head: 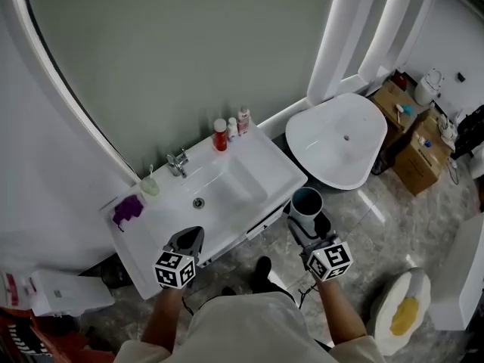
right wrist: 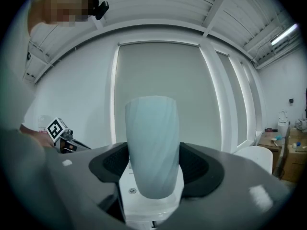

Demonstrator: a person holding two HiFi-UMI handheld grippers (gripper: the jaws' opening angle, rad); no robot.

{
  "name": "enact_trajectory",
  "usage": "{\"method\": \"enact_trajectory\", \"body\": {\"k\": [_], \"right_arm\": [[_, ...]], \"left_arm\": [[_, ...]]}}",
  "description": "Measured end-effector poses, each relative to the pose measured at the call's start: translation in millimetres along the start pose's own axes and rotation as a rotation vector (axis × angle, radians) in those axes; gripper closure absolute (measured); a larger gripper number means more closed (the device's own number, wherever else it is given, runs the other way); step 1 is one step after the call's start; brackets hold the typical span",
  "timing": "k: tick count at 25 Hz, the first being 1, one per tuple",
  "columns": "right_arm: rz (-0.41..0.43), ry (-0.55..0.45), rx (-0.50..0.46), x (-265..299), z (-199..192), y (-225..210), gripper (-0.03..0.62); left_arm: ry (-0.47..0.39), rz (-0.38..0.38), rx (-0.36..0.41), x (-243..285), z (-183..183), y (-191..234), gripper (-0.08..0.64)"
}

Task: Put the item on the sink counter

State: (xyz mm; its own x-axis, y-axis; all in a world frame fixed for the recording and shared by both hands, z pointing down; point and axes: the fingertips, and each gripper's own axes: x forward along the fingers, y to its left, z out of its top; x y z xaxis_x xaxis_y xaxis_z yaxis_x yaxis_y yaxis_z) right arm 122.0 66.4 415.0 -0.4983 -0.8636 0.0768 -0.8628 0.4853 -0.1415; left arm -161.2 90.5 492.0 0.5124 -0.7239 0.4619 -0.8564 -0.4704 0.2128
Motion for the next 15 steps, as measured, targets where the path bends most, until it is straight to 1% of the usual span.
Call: {"method": "enact_trajectory", "body": {"k": [10, 15], "right_arm": [[0.062, 0.01, 0.001, 50, -1, -81, 0.253], [0.096, 0.037, -0.013, 71, -11, -115, 0.253]], "left_arm": [[0.016, 0.055, -0.009, 75, 36, -18, 0.552], [0.029, 0.079, -0.024, 109, 44, -29, 0.552]]}}
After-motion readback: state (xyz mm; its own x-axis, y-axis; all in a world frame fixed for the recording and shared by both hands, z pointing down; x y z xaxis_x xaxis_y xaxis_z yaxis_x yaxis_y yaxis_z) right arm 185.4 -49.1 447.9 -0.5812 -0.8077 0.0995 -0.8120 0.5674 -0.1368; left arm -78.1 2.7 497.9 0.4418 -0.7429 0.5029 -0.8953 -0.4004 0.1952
